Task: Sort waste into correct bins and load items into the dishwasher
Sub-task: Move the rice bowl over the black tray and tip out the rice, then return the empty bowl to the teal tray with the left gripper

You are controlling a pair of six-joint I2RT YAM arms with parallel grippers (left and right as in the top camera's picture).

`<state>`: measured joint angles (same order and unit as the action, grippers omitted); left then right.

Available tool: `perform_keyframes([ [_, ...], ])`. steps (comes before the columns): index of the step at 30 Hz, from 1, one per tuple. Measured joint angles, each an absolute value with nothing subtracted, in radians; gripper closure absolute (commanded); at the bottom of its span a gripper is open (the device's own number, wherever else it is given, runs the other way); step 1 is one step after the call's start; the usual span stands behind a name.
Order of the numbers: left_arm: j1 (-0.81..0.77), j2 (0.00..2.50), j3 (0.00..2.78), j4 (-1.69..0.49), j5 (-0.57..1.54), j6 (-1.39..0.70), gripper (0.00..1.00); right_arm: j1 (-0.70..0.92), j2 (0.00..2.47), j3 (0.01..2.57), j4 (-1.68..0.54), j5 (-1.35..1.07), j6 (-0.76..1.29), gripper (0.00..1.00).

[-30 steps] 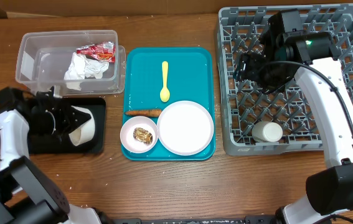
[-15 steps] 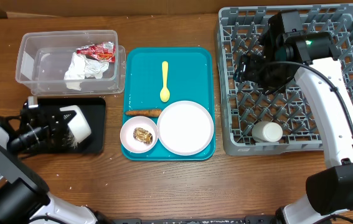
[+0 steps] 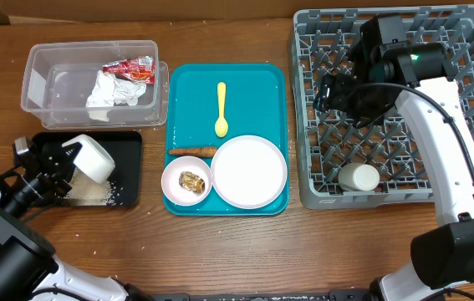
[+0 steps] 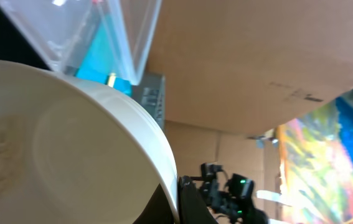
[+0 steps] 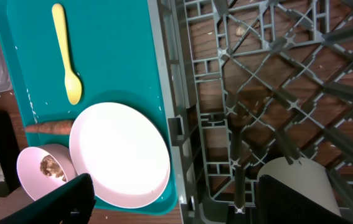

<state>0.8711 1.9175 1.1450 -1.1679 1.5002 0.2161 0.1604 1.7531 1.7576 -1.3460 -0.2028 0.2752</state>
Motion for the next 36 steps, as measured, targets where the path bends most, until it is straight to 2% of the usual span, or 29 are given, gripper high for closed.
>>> perform_keyframes([
  [18, 0.868, 1.917, 1.145, -1.208, 1.553, 0.208, 0.96, 0.16, 1.753, 1.758, -1.357, -0.202, 0.264, 0.14],
  [22, 0.837, 1.916, 1.168, -1.301, 1.55, 0.266, 0.96, 0.16, 1.753, 1.758, -1.358, -0.202, 0.264, 0.13],
  [29, 0.713, 1.82, 1.349, -1.401, 1.529, 0.364, 0.96, 0.16, 1.753, 1.758, -1.359, -0.202, 0.262, 0.13],
  [33, 0.587, 1.737, 1.46, -1.313, 1.51, 0.383, 0.96, 0.16, 1.753, 1.758, -1.366, -0.2, 0.262, 0.12],
  [36, 0.435, 1.707, 1.525, -1.155, 1.423, 0.341, 0.96, 0.16, 1.753, 1.758, -1.371, -0.193, 0.261, 0.12],
])
